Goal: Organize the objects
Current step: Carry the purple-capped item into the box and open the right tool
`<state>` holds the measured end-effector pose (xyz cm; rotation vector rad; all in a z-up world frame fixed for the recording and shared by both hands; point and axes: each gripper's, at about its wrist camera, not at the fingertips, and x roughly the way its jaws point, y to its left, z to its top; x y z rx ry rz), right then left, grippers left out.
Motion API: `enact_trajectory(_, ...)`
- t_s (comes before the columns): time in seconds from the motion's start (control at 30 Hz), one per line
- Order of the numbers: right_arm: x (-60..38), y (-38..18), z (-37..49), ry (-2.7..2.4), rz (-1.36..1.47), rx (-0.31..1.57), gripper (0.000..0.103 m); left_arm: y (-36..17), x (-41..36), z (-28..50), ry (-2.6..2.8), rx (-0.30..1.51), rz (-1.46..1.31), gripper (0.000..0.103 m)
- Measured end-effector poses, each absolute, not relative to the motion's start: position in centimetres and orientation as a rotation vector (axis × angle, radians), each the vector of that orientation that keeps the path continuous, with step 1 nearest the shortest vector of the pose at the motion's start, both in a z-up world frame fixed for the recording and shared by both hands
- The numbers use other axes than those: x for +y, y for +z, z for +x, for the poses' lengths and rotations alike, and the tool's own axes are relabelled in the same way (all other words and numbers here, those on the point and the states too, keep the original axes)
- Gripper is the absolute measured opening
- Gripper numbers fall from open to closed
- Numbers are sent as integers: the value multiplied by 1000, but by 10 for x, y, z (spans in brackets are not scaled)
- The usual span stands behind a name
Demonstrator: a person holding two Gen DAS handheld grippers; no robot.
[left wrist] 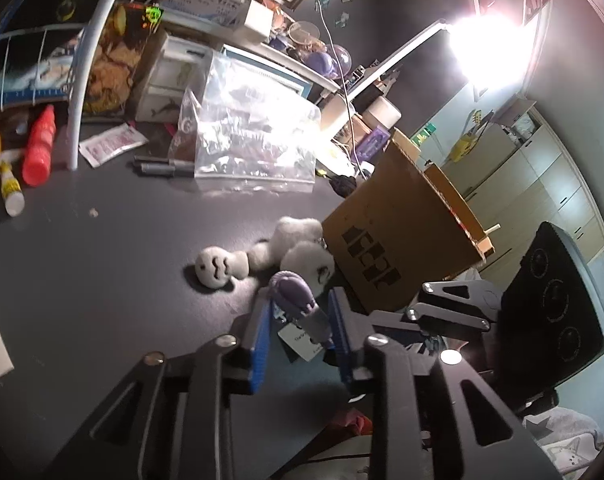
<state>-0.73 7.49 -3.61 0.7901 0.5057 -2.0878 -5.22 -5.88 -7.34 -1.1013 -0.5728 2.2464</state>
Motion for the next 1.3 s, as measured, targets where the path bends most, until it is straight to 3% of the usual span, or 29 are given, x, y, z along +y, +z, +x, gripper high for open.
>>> enact_trajectory(0.8, 158, 55, -49, -2238, 760, 412, 8, 30, 32, -114, 2199, -349, -987, 21)
enact_trajectory(1.3, 257, 56, -72, -2381, 884, 246, 8, 32, 149, -167, 2033, -183, -1091, 22)
